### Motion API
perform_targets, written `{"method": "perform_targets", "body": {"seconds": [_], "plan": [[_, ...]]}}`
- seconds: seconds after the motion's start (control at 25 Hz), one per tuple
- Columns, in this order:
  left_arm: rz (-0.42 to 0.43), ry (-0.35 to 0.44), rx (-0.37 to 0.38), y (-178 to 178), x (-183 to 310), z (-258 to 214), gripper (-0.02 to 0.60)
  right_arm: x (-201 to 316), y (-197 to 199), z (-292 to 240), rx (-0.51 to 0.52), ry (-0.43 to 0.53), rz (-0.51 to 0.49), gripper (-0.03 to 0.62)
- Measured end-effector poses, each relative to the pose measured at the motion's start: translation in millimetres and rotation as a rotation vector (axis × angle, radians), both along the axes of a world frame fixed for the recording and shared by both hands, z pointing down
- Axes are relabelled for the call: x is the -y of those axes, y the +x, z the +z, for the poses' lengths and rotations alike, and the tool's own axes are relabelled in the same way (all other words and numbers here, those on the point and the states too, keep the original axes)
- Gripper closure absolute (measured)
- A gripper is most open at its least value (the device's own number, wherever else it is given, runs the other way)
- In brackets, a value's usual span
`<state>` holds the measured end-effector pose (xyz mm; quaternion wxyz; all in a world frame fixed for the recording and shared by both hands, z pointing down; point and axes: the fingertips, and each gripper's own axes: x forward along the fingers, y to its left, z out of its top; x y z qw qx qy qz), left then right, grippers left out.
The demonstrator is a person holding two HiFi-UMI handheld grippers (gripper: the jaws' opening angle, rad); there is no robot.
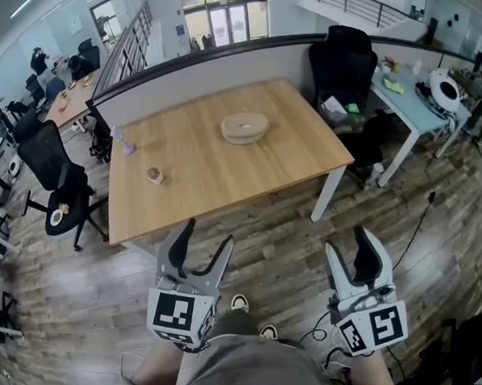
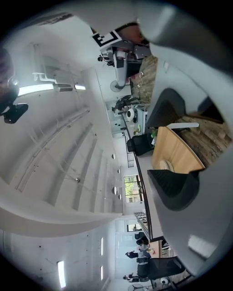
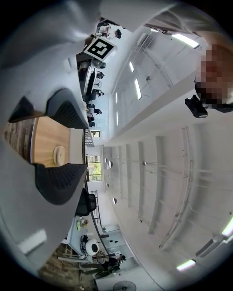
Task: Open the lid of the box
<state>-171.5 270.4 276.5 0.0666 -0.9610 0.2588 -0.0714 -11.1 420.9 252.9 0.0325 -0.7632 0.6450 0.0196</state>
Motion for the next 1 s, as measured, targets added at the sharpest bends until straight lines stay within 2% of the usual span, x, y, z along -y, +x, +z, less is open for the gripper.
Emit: {"method": "perform_targets", "body": {"seconds": [0.28,0.48,0.72,1.0], "plan": [[-0.005,0.019,0.004,21,20,5,0.29,23,19,12,-0.009,-0.026,-0.014,0.368],[-0.005,0.034,0.009,35,52,14,0.293,57,31,25,-0.02,-0.046,-0.03,0.368],[-0.008,0.016,0.004,50,112,21,0.298,119,52,35,-0.013,-0.076,-0.048,0.368],[-0.013,-0.022,0.025,71,199,27,0.299,215,71,39,-0.02,-0.132,-0.075,0.368]]}}
